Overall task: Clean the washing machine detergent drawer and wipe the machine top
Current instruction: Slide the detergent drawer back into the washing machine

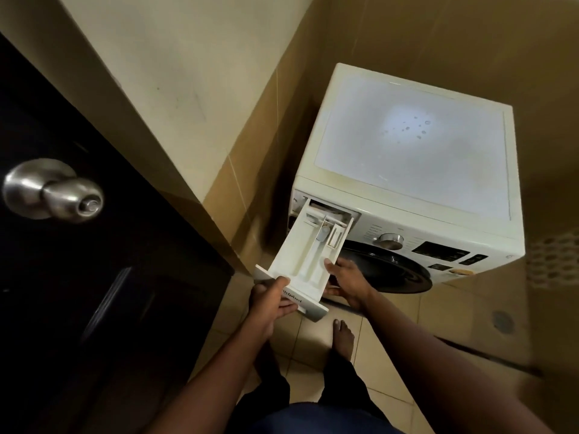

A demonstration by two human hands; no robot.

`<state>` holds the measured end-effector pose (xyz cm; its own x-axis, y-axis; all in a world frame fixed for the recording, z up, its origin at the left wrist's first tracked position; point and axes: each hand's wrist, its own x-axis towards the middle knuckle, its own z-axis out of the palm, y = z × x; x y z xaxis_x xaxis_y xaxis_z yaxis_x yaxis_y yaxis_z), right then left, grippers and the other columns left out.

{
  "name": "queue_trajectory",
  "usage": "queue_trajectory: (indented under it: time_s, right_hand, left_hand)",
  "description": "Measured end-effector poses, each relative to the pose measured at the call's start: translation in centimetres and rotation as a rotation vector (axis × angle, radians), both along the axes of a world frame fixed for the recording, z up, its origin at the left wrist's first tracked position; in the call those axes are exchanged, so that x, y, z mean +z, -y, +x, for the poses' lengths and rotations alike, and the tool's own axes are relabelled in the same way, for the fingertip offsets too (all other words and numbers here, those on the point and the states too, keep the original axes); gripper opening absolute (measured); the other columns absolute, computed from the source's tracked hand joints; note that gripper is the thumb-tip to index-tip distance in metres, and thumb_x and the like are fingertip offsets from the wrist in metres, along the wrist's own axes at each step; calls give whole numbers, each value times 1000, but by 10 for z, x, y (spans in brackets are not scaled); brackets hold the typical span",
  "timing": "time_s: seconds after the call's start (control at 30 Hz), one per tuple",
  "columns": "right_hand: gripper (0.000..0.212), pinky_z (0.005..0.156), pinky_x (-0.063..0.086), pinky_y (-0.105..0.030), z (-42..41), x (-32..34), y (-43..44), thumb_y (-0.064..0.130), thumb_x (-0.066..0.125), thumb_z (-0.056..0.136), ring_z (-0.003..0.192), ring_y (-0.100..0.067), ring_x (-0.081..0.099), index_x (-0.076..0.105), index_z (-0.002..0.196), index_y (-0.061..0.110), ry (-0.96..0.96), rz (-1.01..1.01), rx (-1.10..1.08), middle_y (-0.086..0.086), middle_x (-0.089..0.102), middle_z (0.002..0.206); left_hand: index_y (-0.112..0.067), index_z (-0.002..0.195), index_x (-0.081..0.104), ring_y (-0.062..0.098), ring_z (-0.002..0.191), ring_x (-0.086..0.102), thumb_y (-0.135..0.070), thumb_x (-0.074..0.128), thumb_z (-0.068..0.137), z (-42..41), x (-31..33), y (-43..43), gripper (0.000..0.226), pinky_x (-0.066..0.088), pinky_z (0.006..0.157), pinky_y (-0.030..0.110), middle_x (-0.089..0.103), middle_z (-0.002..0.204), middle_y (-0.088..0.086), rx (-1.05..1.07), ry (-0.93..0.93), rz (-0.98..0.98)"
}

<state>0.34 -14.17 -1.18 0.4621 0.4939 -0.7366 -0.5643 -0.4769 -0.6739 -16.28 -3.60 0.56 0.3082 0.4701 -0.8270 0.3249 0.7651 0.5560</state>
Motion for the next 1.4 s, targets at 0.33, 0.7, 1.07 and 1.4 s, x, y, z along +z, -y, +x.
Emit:
queue_trajectory:
  time_s: [0.33, 0.7, 1.07, 1.4]
  right_hand:
    - [29, 76, 61, -37, -1, 7, -8, 29, 50, 108, 104, -25, 72, 62, 128, 12, 15, -28, -2, -11, 72, 120]
    - [30, 65, 59, -29, 2, 9, -15, 29, 47, 109, 94, -16, 74, 62, 128, 13, 47, -4, -38, -6, 74, 113]
    - [37, 61, 51, -27, 31, 6, -28, 33, 46, 109, 82, -12, 42, 65, 120, 4, 202, -140, -75, -18, 61, 80]
    - [12, 86, 57, -39, 33, 19, -3, 21, 60, 96, 90, -17, 68, 71, 94, 23, 576, -270, -86, 4, 72, 92]
  left_hand:
    - [-3, 124, 57, 35, 90, 75, -19, 72, 92, 4, -9, -12, 39, 64, 75, 44, 72, 105, 22, -2, -18, 0]
    - [-6, 122, 55, 36, 90, 75, -17, 68, 93, 12, -9, -9, 34, 64, 75, 43, 71, 105, 23, 45, -20, -41]
    - [-1, 130, 51, 37, 97, 72, -14, 70, 94, 47, -9, -13, 42, 64, 75, 42, 68, 115, 27, 45, 57, -104]
    - [-6, 126, 50, 41, 112, 63, -39, 55, 103, 52, -12, -27, 41, 53, 100, 55, 63, 115, 27, -45, 110, -209]
